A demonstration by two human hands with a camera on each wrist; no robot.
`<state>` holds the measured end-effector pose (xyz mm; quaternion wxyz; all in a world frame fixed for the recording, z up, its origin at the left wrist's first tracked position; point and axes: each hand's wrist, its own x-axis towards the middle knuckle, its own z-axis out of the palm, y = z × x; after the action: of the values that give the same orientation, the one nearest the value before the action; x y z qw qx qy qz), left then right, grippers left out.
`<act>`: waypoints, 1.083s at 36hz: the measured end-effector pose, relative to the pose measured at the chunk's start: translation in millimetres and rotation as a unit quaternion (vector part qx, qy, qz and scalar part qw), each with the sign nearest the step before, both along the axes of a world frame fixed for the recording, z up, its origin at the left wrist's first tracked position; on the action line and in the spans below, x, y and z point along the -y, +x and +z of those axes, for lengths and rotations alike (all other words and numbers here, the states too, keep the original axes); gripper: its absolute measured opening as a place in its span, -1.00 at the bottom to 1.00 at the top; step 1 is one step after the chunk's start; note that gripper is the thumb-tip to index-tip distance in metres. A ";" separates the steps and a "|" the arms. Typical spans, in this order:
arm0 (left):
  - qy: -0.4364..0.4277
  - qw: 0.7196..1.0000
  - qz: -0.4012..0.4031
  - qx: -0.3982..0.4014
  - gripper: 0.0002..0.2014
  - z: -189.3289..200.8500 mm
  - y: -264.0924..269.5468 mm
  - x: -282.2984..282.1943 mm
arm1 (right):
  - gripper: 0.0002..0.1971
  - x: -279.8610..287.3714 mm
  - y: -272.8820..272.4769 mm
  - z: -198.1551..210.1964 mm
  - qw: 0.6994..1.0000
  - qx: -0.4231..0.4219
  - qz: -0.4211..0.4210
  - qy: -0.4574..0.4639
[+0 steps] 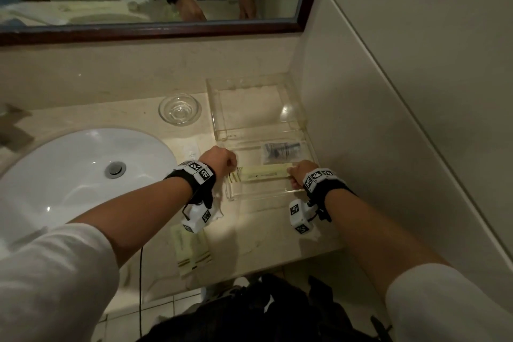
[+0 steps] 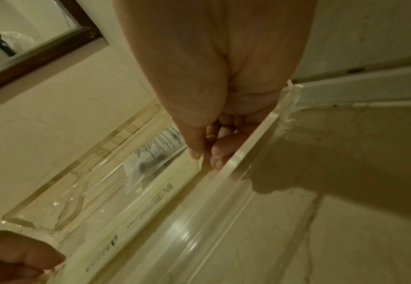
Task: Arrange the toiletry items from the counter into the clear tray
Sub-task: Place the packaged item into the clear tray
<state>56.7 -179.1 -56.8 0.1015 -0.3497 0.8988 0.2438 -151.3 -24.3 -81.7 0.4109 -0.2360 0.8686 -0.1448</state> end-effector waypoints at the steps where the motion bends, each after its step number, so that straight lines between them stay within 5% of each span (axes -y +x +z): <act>1: 0.000 1.000 -0.002 0.004 -0.84 0.3 -0.2 0.6 | -0.60 0.7 0.5 1.6 1.000 0.005 0.001 -0.001; 18: 0.012 0.999 0.038 -0.010 -0.79 -7.6 -5.0 2.5 | -0.66 2.3 -9.8 -16.9 0.996 0.066 -0.059 -0.026; 39: -0.003 0.999 0.031 0.020 -0.75 0.6 -8.7 -1.8 | -0.67 0.0 11.9 27.4 0.996 0.045 -0.064 -0.039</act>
<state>48.0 -177.2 -56.3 0.1111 -0.3826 0.8861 0.2367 -139.4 -24.3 -54.3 0.4301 -0.1889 0.8561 -0.2153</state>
